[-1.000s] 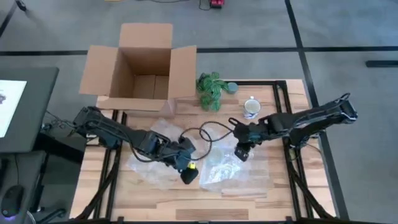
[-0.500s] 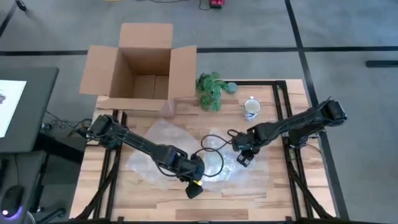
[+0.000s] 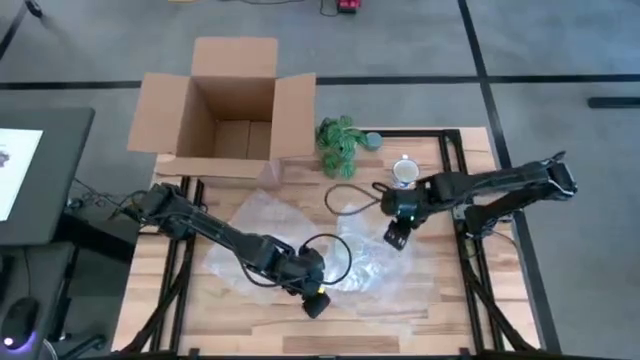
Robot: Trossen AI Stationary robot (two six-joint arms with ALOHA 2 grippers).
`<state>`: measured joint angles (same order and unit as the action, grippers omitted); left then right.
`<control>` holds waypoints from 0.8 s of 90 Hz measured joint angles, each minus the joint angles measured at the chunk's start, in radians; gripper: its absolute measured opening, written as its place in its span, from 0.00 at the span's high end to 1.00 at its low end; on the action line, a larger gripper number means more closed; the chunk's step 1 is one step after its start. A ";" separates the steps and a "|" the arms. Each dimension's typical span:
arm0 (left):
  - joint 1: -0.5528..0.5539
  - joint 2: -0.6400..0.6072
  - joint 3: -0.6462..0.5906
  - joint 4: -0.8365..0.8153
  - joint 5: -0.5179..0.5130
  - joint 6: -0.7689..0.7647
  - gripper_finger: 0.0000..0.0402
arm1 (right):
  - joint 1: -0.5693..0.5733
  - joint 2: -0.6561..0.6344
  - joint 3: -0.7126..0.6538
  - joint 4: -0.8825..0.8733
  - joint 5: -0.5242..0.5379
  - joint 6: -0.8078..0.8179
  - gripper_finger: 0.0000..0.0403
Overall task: Wrap mug
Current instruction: Wrap the green mug with the bubble wrap
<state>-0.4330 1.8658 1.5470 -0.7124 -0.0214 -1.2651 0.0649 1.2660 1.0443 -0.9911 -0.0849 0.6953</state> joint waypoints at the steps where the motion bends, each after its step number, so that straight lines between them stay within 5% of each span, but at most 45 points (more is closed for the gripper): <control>1: -0.002 0.003 0.000 0.001 -0.009 -0.016 0.31 | -0.003 -0.002 0.000 0.000 0.000 -0.005 0.73; 22: -0.039 0.035 -0.026 0.042 -0.155 -0.343 0.31 | -0.005 -0.010 0.000 -0.004 -0.020 -0.111 0.73; 49: -0.127 0.032 -0.219 0.396 -0.510 -0.760 0.40 | 0.021 -0.010 0.000 -0.034 -0.023 -0.201 0.73; 58: -0.148 0.032 -0.232 0.384 -0.632 -0.858 0.43 | 0.020 -0.010 0.000 -0.034 -0.023 -0.216 0.73; 72: -0.150 0.033 -0.269 0.363 -0.675 -0.936 0.46 | 0.026 -0.010 0.000 -0.032 -0.023 -0.233 0.73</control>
<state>-0.5829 1.8984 1.2782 -0.3490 -0.6960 -2.2007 0.0914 1.2556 1.0439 -1.0229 -0.1078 0.4619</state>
